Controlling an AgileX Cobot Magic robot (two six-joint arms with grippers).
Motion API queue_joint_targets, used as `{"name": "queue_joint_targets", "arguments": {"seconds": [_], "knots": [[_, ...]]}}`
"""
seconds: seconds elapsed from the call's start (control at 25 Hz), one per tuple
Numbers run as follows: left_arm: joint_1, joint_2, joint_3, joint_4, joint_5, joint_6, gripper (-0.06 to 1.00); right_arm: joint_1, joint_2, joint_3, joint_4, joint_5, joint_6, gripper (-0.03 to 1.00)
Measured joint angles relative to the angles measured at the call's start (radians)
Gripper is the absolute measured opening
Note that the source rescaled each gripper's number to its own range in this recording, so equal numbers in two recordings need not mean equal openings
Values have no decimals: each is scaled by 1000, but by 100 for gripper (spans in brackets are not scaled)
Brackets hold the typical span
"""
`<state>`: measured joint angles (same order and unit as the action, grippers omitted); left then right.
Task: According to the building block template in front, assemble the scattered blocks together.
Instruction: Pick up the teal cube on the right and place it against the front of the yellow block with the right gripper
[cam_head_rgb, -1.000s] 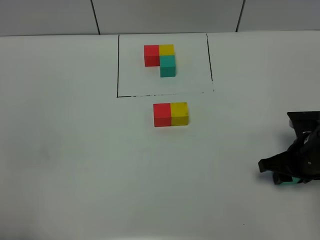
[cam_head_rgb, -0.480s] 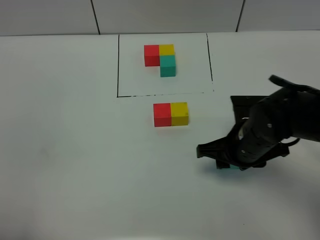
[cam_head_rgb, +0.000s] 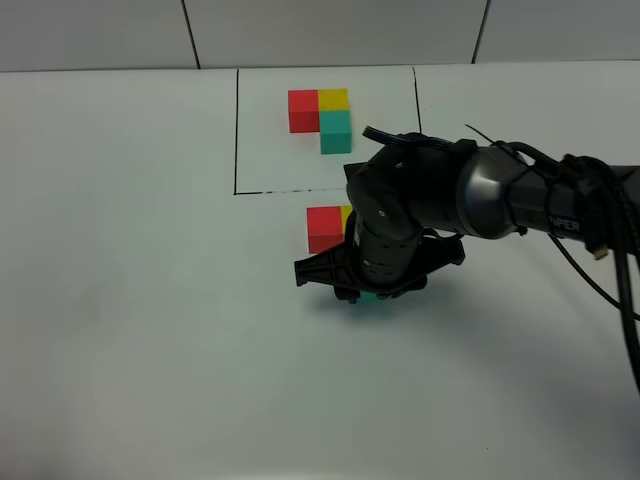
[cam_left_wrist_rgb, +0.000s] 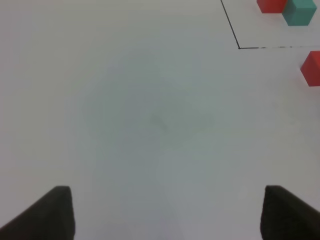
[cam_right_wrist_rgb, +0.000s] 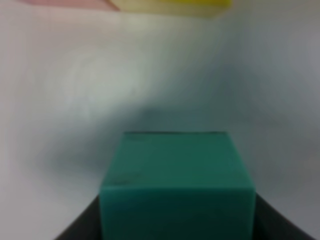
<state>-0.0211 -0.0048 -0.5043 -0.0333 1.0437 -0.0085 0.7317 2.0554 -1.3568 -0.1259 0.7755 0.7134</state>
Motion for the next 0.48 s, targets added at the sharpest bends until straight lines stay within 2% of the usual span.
{"name": "queue_joint_targets", "arguments": {"seconds": [0.2,0.48], "knots": [[0,0,0,0,0,0,93,0,70,-98,-11,67,-3,0],[0,0,0,0,0,0,93,-20,100,-112,1,73,0,0]]}}
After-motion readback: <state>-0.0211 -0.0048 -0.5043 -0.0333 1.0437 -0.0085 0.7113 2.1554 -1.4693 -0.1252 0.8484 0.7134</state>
